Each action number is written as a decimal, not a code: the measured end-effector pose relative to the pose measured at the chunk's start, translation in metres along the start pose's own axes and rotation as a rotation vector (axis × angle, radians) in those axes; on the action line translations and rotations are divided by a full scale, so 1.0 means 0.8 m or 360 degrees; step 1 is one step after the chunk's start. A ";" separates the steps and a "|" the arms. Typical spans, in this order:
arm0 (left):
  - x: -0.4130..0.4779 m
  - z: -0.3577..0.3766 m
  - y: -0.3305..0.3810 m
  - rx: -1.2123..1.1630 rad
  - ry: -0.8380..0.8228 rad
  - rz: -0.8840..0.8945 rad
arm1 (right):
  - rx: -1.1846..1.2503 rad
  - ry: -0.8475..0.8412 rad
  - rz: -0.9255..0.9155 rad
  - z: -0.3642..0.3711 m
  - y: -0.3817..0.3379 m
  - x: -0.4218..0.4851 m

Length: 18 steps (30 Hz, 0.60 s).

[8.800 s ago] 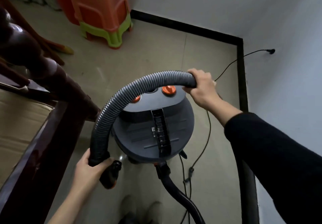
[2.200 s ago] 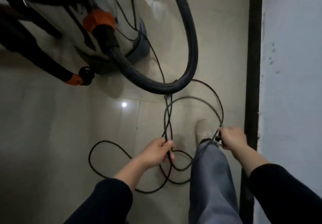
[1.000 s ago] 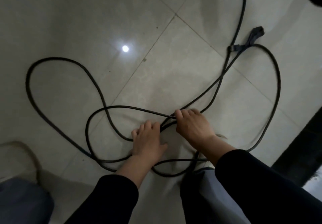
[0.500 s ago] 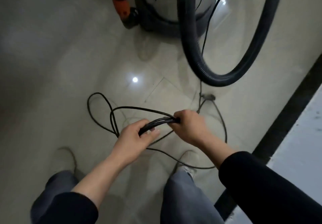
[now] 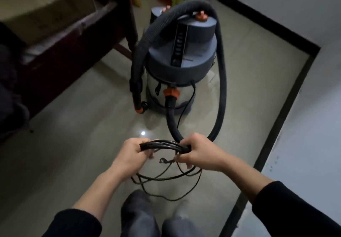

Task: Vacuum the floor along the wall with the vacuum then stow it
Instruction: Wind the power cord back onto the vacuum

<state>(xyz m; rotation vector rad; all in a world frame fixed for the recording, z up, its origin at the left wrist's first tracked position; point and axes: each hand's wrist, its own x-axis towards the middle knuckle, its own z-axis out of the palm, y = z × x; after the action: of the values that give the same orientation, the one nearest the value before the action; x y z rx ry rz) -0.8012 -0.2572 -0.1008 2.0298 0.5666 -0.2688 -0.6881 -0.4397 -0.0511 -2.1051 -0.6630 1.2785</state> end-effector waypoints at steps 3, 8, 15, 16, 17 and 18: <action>0.034 -0.051 0.051 -0.0190 -0.0114 -0.0099 | 0.0385 -0.0173 0.0108 -0.066 -0.031 0.010; 0.093 -0.147 0.138 -0.0571 -0.0189 0.0129 | 0.0792 -0.0184 -0.0074 -0.161 -0.103 0.042; 0.188 -0.198 0.141 -0.0436 -0.0217 0.0160 | 0.0609 0.0165 -0.0007 -0.213 -0.119 0.112; 0.197 -0.188 0.132 -0.0444 -0.0267 0.0124 | 0.0604 0.0235 0.0037 -0.210 -0.110 0.123; 0.201 -0.176 0.122 -0.0464 -0.0319 0.0080 | 0.0564 0.0299 0.0097 -0.205 -0.099 0.131; 0.214 -0.164 0.107 -0.0466 -0.0373 0.0059 | 0.0515 0.0357 0.0157 -0.202 -0.083 0.145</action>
<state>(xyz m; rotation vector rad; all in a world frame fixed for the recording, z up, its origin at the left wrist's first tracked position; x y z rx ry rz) -0.6159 -0.1317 -0.0405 1.6960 0.3958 -0.3733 -0.5015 -0.3504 -0.0158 -1.9891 -0.2394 1.0948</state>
